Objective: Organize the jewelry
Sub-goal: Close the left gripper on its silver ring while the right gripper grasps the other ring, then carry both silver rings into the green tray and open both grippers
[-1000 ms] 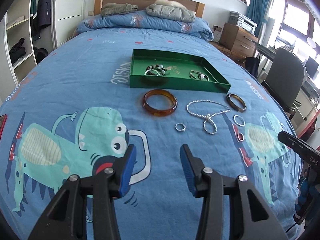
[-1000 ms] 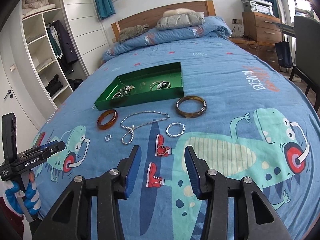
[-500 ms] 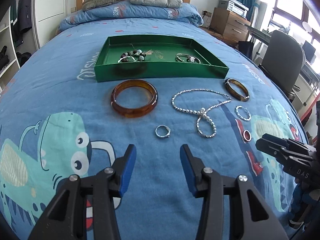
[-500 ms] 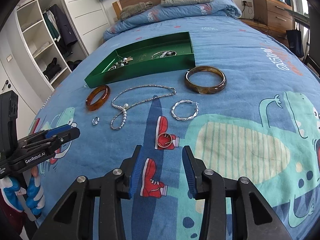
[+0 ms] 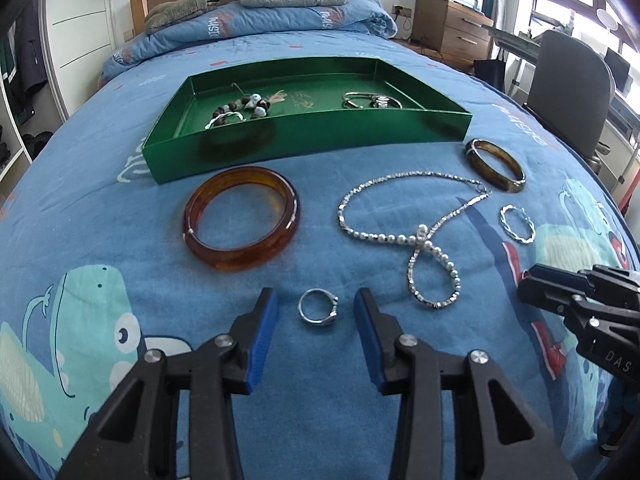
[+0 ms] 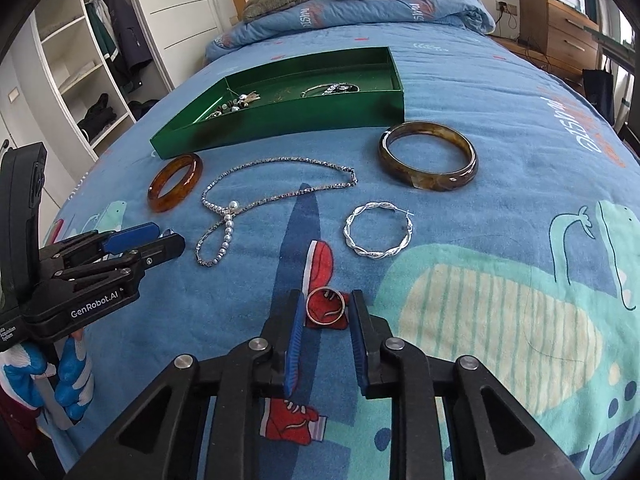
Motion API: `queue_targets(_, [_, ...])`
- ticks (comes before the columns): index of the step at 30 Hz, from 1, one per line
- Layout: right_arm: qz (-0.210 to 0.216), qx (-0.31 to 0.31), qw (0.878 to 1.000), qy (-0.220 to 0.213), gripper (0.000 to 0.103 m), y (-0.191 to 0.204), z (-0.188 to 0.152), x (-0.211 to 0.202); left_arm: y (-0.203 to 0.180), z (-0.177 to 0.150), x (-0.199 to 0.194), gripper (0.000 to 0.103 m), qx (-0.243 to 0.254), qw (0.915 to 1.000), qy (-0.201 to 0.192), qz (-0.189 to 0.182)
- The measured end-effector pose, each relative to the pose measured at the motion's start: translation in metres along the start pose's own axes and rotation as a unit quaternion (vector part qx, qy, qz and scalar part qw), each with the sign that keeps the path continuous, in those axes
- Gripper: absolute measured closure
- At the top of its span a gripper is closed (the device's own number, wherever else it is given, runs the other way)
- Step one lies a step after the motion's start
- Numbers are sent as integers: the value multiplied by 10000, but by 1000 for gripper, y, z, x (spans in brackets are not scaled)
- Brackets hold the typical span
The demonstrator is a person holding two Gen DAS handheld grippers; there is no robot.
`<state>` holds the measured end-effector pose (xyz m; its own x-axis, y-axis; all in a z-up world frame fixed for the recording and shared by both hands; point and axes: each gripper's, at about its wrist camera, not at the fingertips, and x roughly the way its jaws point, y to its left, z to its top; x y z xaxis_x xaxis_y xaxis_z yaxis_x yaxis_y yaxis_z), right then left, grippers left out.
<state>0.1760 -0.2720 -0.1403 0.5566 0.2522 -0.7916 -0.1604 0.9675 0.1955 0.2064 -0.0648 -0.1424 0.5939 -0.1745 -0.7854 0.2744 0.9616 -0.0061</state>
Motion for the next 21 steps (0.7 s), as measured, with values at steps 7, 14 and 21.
queue_targets(7, [27,-29,10000,-23,83,0,-2,-1,4,-2,-2,85,-50,9998,-68,-157])
queue_targets(14, [102,81,9999,-94,83,-1,-5,-10,2,-5,-22,85,-73,9995,-186,-226])
queue_targets(21, [108,-74,9986,-504,83,8,15,-40,12,22,-49,85,-246,9982,-473,-256])
